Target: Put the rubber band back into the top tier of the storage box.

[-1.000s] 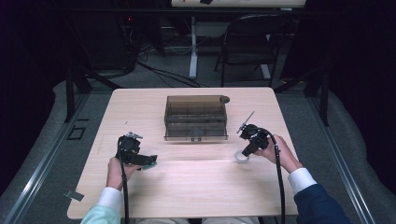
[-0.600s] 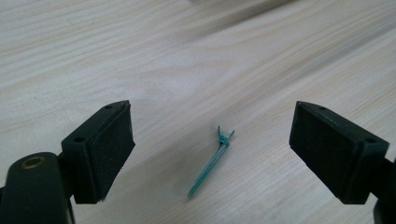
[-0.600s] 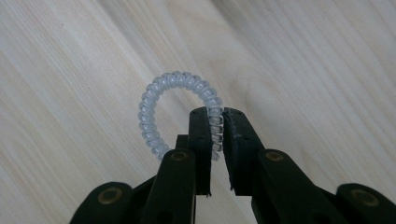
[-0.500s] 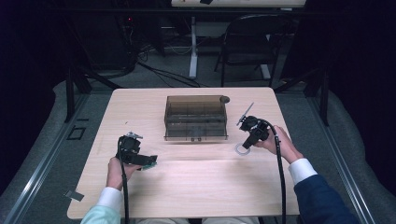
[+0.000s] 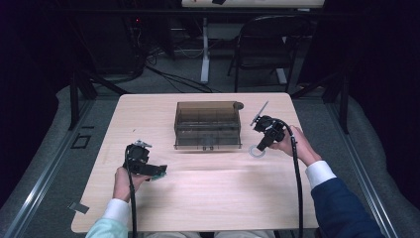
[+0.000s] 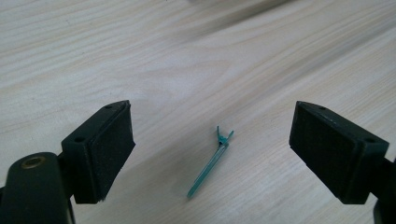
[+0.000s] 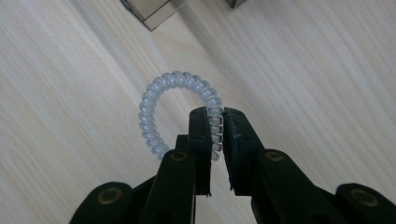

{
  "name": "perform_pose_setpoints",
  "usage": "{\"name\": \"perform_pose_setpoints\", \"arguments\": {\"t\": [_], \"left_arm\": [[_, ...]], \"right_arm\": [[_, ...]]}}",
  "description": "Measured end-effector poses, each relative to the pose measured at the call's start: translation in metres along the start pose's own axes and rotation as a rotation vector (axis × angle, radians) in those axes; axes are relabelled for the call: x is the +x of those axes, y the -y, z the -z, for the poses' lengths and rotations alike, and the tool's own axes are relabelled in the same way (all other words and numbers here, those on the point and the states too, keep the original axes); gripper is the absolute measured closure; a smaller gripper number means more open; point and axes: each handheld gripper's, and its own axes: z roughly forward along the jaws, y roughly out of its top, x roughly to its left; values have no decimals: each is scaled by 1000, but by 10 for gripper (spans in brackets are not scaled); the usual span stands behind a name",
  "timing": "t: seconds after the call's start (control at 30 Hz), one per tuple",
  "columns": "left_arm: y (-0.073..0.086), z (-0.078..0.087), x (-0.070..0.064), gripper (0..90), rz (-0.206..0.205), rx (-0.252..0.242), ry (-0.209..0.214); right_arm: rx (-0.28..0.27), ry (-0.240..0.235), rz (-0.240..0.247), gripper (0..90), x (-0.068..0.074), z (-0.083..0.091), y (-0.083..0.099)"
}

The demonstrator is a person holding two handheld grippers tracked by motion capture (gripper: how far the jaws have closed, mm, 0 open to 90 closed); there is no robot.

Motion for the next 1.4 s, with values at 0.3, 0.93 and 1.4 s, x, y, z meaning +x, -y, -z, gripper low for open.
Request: {"name": "perform_pose_setpoints", "arguments": {"t": [0.3, 0.93, 1.4], "left_arm": [[0, -1, 0, 138, 1, 4, 5], [1, -1, -1, 138, -6, 8, 11], [1, -2, -1, 138, -15, 12, 21]], "right_arm": [[-30, 1, -19, 828, -5, 5, -6], [-49, 32, 3, 827, -8, 24, -19], [-81, 35, 6, 827, -7, 34, -29]]}}
